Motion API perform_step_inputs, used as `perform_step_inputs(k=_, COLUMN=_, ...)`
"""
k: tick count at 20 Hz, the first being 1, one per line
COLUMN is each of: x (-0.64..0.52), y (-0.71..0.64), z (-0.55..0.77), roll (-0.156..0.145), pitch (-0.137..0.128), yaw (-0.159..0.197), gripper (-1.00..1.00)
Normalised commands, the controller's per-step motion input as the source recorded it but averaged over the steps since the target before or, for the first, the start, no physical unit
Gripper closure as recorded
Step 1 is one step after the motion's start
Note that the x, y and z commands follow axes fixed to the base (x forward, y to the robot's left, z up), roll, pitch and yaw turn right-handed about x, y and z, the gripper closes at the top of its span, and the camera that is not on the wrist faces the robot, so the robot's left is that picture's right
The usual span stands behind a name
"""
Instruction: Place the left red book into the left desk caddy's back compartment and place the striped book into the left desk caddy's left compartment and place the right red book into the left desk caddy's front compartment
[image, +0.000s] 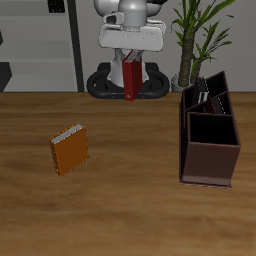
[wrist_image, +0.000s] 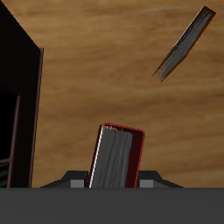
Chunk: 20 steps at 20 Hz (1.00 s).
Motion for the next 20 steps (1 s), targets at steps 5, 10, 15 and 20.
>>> perform_step_inputs(k=5, x=-0.14, y=0.24, z=-0.14, roll=-0.004, pitch=-0.017, yaw=0.014, gripper=1.0)
perform_step_inputs(k=10, x=-0.06, y=0.31, z=-0.18, roll=0.027, pitch=0.025, yaw=0.056, gripper=1.0)
perform_step_inputs(k=15, x=-0.15, y=0.27, z=-0.15, roll=0.03, pitch=0.001, yaw=0.054, gripper=1.0)
perform_step_inputs(k=20, x=-0.24, y=0.26, z=-0.1, roll=0.023, pitch=-0.013, yaw=0.027, gripper=1.0)
